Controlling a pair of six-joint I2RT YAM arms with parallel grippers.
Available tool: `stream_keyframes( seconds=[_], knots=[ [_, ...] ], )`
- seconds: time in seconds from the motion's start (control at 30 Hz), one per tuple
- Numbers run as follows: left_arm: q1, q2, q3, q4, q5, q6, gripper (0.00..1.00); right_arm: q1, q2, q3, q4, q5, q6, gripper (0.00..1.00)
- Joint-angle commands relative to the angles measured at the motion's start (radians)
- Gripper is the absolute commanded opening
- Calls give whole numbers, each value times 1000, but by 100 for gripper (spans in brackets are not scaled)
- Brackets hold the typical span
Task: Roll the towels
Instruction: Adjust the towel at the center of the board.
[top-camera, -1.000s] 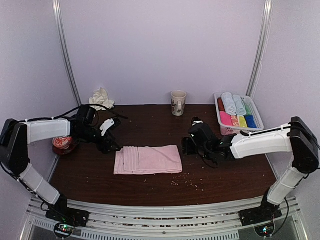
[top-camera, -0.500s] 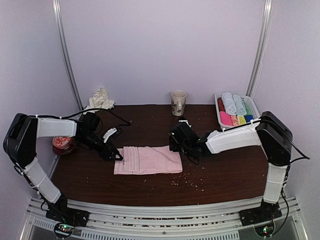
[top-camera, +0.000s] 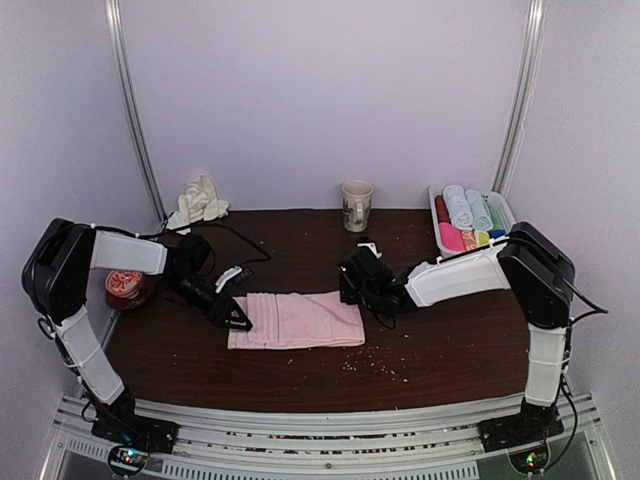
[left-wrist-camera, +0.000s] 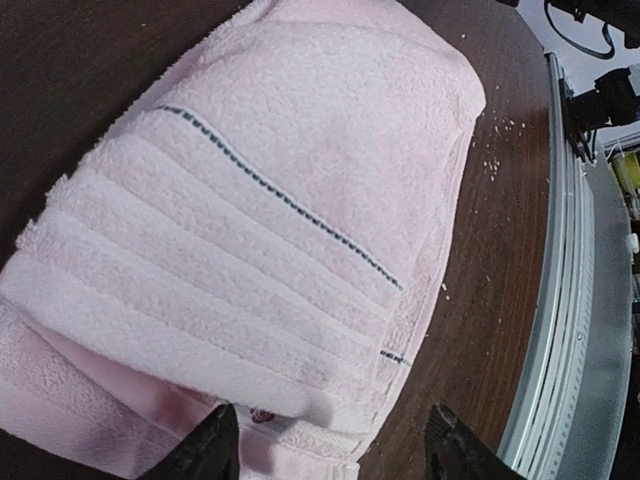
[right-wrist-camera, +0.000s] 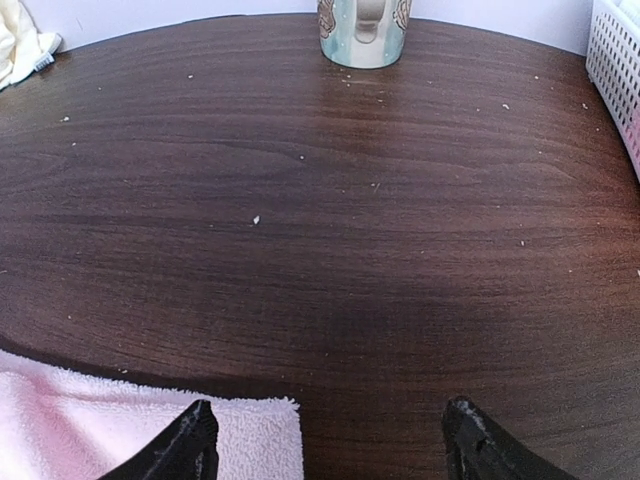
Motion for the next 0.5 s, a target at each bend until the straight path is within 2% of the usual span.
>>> stream_keyframes(
  seconds=[0.0,0.3,0.47],
  knots=[
    [-15,31,39,7,29,-16,64,-8,30,31,6,30,-6,77],
    [-30,87,64,12,17,-24,55,-15,65,55,6,29,-13,77],
    [-30,94,66,23,2,-31,41,-17,88,68,7,24,-18,77]
  ],
)
